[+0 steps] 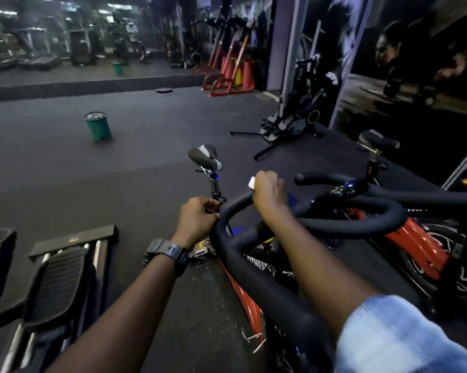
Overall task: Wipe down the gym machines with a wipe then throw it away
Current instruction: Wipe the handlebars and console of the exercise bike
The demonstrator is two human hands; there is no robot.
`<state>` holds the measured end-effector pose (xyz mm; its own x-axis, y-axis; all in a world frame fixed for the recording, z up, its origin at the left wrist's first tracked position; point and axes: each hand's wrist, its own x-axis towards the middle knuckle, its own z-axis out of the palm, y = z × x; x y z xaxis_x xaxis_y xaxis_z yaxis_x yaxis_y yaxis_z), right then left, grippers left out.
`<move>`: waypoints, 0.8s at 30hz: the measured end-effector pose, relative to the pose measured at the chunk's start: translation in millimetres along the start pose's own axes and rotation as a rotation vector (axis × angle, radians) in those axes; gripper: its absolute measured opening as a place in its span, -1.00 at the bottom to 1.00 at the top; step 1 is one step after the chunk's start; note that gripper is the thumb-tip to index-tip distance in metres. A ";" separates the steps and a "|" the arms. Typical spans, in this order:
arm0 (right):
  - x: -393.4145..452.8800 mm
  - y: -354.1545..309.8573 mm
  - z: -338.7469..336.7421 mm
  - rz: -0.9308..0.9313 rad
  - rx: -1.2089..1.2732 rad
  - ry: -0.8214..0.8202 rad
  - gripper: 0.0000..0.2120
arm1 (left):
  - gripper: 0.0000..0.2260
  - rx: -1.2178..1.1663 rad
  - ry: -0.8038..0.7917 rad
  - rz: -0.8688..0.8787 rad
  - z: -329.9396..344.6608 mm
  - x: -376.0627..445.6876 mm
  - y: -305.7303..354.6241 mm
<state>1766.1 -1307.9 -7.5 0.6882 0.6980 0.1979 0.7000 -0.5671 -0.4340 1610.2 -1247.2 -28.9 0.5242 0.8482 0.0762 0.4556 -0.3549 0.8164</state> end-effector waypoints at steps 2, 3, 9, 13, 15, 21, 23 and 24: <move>-19.3 -8.8 6.8 -0.030 0.006 -0.074 -0.76 | -0.83 0.020 0.007 0.017 0.2 2.8 0.2; -28.7 -14.4 8.9 -0.051 -0.008 -0.123 -0.76 | -0.84 0.023 0.009 0.022 -0.5 2.7 0.2; -2.2 0.8 -8.2 0.179 0.070 0.084 -0.76 | -0.80 0.074 -0.013 0.034 0.9 3.2 -1.9; -16.9 -17.4 3.2 0.151 0.164 -0.083 -0.81 | -0.78 0.080 0.004 0.039 1.5 3.8 -7.0; -30.4 -30.7 11.6 0.016 0.117 -0.220 -0.76 | -0.81 0.065 0.021 0.056 1.6 0.6 -7.2; -34.6 -22.5 -12.4 -0.337 0.057 -0.547 -0.85 | -0.76 0.063 0.043 0.085 2.2 -14.7 -1.5; -30.8 -20.1 -12.7 -0.364 0.053 -0.543 -0.89 | -0.75 0.087 0.060 0.088 2.8 -19.6 -1.0; -30.8 -19.5 -10.7 -0.362 0.069 -0.493 -0.88 | -0.75 0.106 0.072 0.086 3.6 -22.4 -0.4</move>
<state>1733.3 -1323.1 4.2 0.2284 0.9704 -0.0788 0.8475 -0.2380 -0.4744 1600.9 -1267.4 -33.0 0.5135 0.8373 0.1877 0.4866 -0.4643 0.7400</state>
